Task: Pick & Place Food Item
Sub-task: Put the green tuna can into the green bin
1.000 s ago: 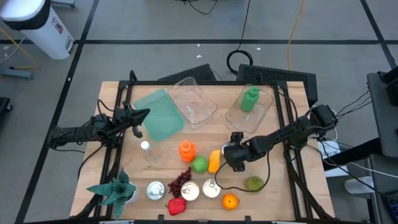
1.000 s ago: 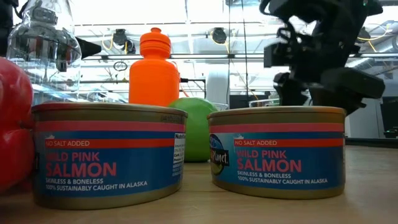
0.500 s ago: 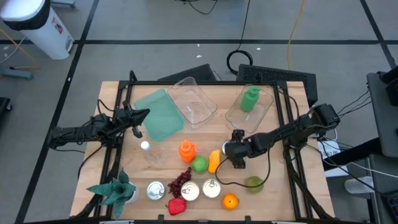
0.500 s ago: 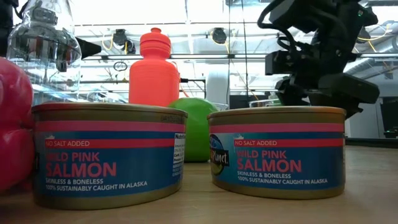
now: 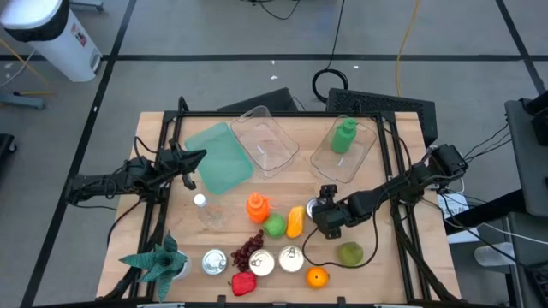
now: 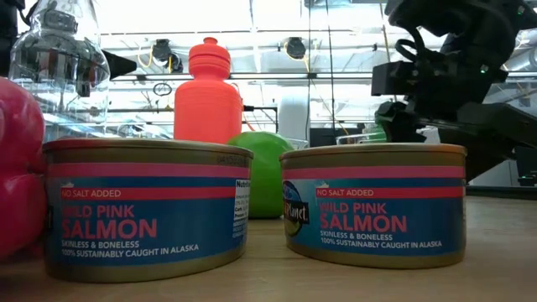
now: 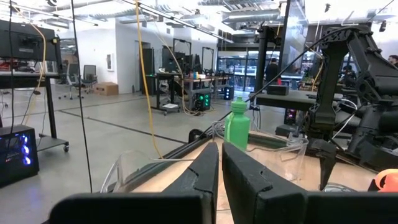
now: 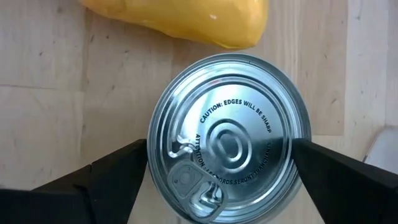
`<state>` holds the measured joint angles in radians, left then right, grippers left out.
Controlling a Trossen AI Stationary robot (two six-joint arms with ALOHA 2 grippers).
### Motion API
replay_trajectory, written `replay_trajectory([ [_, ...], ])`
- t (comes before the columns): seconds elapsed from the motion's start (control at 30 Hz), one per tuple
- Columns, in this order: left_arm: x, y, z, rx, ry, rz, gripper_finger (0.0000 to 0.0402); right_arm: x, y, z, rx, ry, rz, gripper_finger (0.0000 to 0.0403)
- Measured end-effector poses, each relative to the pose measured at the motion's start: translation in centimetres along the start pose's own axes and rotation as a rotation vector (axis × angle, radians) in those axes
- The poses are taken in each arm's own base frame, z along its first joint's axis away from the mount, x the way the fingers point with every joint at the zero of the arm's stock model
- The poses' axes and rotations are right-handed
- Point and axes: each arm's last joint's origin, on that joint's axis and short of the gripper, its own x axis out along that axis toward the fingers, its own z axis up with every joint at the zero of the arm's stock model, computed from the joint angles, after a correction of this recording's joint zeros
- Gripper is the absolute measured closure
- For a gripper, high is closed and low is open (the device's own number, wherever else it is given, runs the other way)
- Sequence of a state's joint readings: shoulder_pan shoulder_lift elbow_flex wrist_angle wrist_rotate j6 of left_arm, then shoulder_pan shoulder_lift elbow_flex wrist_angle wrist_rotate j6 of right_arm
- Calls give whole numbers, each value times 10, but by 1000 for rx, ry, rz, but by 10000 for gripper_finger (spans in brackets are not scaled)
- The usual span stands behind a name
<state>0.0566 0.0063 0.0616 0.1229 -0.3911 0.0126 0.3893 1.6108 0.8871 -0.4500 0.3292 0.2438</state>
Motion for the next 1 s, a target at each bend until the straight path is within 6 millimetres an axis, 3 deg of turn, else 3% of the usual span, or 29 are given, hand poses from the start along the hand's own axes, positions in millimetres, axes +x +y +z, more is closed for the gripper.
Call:
replay_trajectory([
  [0.37,0,0,0,-3,0,0,371,-3,7,2,25,-42,12,184],
  [0.57,0,0,0,-3,0,0,371,-3,8,3,25,-50,16,252],
  [0.8,0,0,0,-3,0,0,371,-3,8,3,25,-51,22,303],
  [1.0,0,0,0,-3,0,0,371,-4,10,3,4,-50,37,310],
])
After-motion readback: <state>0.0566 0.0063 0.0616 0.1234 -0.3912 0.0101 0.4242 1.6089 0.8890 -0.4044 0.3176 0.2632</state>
